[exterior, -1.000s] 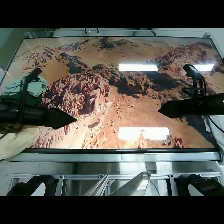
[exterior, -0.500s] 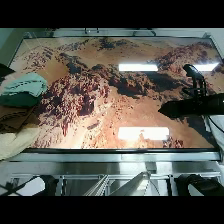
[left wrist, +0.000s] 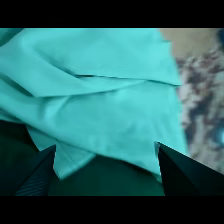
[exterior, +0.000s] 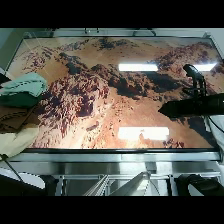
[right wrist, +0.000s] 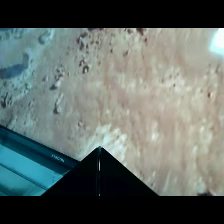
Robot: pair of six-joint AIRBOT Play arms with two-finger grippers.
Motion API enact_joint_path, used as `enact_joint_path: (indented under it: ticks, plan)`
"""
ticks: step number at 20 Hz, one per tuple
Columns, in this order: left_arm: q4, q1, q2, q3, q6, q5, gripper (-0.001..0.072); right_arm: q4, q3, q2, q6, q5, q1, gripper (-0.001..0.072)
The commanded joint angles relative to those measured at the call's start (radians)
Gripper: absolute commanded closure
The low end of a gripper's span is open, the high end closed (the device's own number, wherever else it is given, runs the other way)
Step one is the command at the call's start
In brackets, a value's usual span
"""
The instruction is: Fold the shirts.
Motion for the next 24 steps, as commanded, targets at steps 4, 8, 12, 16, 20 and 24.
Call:
enact_joint_path:
  ticks: [4, 8, 12, 16, 20, 24]
  plan:
    - [0.149, -0.142, -0.209, 0.098, 0.026, 0.089, -0.0013, 0.001, 0.000, 0.000, 0.000, 0.000, 0.001, 0.0693]
    - [0.146, -0.201, -0.211, 0.098, 0.034, 0.082, 0.0710, 0.001, 0.000, 0.000, 0.000, 0.000, 0.001, 0.0692]
    - [0.010, -0.258, -0.093, 0.098, 0.085, 0.124, 0.0683, 0.001, 0.000, 0.000, 0.000, 0.000, 0.001, 0.0693]
    - [-0.293, -0.382, 0.109, 0.098, 0.191, -0.045, 0.0683, 0.001, 0.000, 0.000, 0.000, 0.000, 0.001, 0.0693]
    - [-0.341, -0.607, 0.233, 0.032, 0.193, -0.230, 0.0682, 0.001, 0.000, 0.000, 0.000, 0.000, 0.001, 0.0693]
    - [-0.340, -0.827, 0.260, -0.148, 0.173, -0.211, 0.0682, 0.001, 0.000, 0.000, 0.000, 0.000, 0.001, 0.0693]
